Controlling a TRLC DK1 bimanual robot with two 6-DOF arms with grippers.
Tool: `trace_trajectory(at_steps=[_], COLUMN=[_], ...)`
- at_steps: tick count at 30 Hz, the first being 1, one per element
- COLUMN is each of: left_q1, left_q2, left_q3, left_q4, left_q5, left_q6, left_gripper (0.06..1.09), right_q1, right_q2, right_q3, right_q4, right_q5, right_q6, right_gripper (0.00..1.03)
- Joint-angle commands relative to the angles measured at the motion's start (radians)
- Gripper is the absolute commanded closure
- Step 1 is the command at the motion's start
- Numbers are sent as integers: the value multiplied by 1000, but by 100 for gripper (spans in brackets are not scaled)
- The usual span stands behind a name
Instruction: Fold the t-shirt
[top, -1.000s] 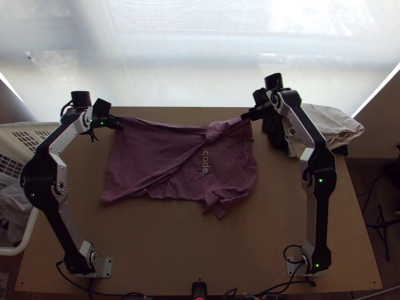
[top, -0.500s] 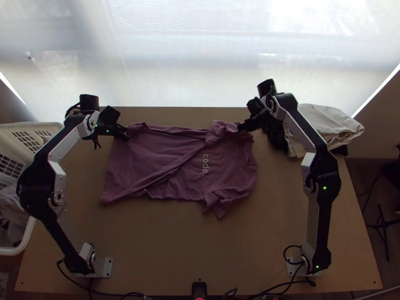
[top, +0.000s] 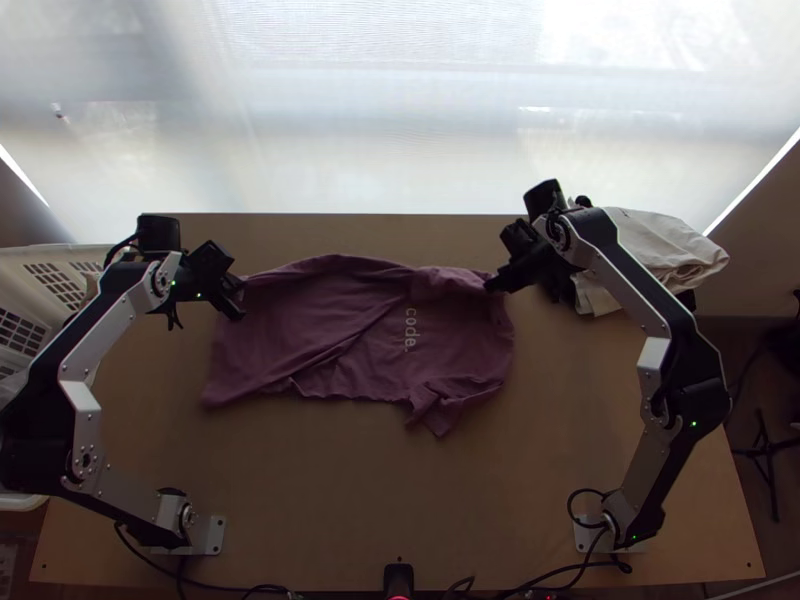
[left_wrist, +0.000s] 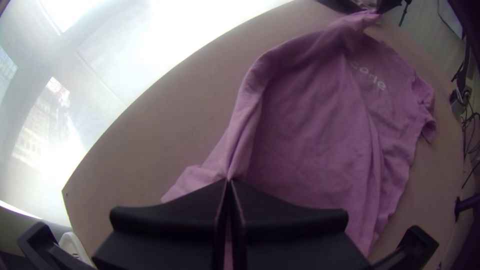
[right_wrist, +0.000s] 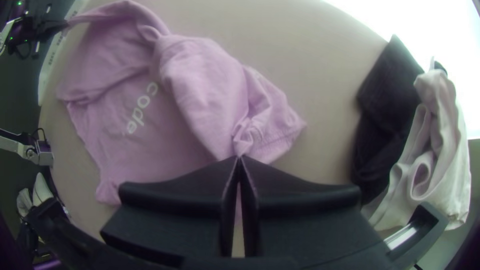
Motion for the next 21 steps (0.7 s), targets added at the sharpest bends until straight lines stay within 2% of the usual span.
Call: trace_trajectory(at_steps=[1,6,12,21], left_q1=[57,65,102,197], left_q2=[-73,-82,-36,27], left_q3=[-91,-94,-112,-65], left_q4=[-13,-104,-105,-76], left_q5=[2,6,6,6], left_q6=[98,145,187,211], left_gripper=[105,105,105,105], right_q1=[-27,27,55,3], right_q2=[-90,-127,-121,-113], right_q3=[-141,-207,-276,-311], right_q4=[-2,0,64,105], right_q5=[-1,-1,-1,5], right_q6=[-10,-4,6,6], right_gripper=[100,100,100,100])
